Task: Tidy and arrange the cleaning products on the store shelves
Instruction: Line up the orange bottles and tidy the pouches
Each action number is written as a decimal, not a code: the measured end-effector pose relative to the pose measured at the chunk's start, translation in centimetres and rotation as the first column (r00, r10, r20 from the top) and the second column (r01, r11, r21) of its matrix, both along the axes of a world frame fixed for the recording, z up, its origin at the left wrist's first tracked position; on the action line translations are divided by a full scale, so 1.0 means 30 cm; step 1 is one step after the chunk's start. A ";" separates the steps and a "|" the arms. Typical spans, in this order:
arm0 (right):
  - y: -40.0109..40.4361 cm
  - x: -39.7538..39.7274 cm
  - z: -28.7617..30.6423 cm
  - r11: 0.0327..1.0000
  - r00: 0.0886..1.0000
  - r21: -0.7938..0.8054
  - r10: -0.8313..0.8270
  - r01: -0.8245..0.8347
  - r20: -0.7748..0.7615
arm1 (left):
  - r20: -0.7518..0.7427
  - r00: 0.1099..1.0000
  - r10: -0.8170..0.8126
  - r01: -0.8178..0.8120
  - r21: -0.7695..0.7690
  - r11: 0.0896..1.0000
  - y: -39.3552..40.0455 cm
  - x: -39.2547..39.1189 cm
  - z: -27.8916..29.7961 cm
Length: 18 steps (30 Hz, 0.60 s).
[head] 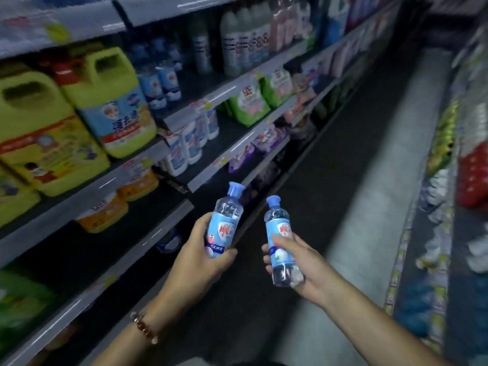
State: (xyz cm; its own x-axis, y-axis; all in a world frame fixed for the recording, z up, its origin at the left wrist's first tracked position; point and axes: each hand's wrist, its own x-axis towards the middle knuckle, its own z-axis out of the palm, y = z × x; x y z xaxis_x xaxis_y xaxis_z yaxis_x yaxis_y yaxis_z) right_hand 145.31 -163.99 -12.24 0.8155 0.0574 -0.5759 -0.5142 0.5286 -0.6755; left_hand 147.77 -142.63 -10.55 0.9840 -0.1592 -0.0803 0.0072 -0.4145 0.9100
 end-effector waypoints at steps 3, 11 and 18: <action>-0.068 0.018 -0.035 0.798 0.978 -0.602 0.106 0.025 0.181 | 0.220 0.965 -0.145 0.072 0.310 0.948 -0.087 0.053 0.032; -0.217 0.166 -0.024 0.778 0.987 -0.618 -0.016 0.112 0.158 | 0.016 0.990 -0.142 0.142 0.027 0.990 -0.252 0.292 -0.024; -0.270 0.517 0.075 0.992 0.992 0.029 -0.127 0.127 0.013 | -0.298 0.953 -0.050 -0.058 -0.342 0.938 -0.332 0.666 -0.069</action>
